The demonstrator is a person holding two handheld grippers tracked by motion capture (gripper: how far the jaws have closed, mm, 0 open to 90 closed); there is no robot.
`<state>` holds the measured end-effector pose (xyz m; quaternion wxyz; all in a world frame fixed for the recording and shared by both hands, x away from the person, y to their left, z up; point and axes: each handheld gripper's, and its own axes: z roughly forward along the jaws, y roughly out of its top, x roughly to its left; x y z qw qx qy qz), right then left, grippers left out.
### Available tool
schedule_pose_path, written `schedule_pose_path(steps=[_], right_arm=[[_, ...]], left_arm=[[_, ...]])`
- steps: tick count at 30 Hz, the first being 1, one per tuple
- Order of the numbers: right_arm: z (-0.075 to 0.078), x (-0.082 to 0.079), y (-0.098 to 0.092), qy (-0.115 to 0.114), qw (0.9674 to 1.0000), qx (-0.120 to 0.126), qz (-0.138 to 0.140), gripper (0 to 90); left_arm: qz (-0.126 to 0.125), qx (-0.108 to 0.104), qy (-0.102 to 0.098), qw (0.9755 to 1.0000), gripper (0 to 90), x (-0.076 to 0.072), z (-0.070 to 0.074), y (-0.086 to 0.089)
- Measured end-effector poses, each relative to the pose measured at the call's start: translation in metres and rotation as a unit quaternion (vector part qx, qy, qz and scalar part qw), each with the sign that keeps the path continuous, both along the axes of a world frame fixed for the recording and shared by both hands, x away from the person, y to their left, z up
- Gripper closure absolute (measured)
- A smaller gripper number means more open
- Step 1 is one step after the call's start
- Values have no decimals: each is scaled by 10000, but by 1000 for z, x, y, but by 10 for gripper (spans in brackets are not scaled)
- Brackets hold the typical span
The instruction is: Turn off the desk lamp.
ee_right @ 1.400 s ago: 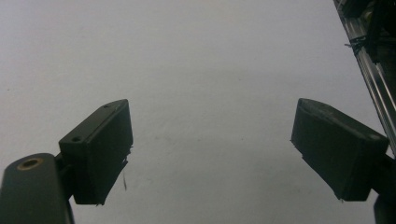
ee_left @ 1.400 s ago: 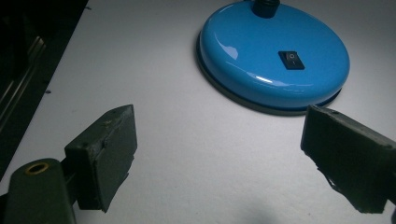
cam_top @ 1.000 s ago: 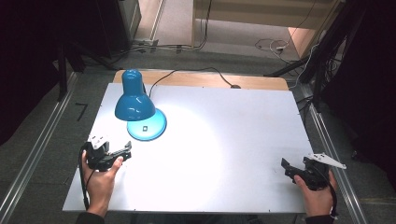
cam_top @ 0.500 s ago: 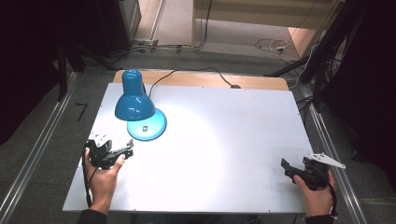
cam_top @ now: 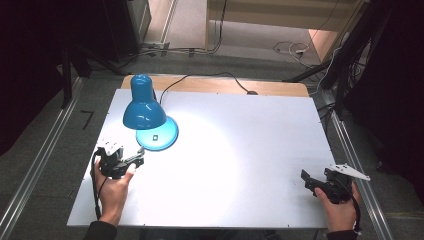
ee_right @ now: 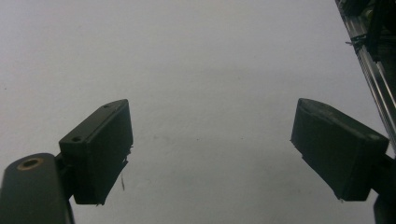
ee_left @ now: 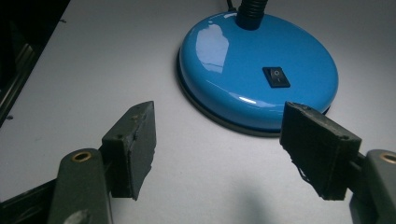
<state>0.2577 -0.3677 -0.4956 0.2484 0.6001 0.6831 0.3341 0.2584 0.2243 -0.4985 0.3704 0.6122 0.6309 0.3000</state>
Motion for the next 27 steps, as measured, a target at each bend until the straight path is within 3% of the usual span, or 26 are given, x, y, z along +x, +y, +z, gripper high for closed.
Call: schedule_pose_path(steps=[5,9,21,27], right_arm=[[0,0,-1,-5,10000,1,-2,112],[0,0,-1,-14,10000,-3,-2,112],[1,0,-1,-17,10000,7,-9,116],[0,0,-1,-6,10000,12,-12,118]], left_arm=[[-45,-7,-21,10000,349,4,-2,-4],[-114,-28,-107,9999,467,6,-1,-6],[-221,-175,-198,9994,682,14,-1,-7],[-441,-164,-308,9984,884,19,-1,-9]])
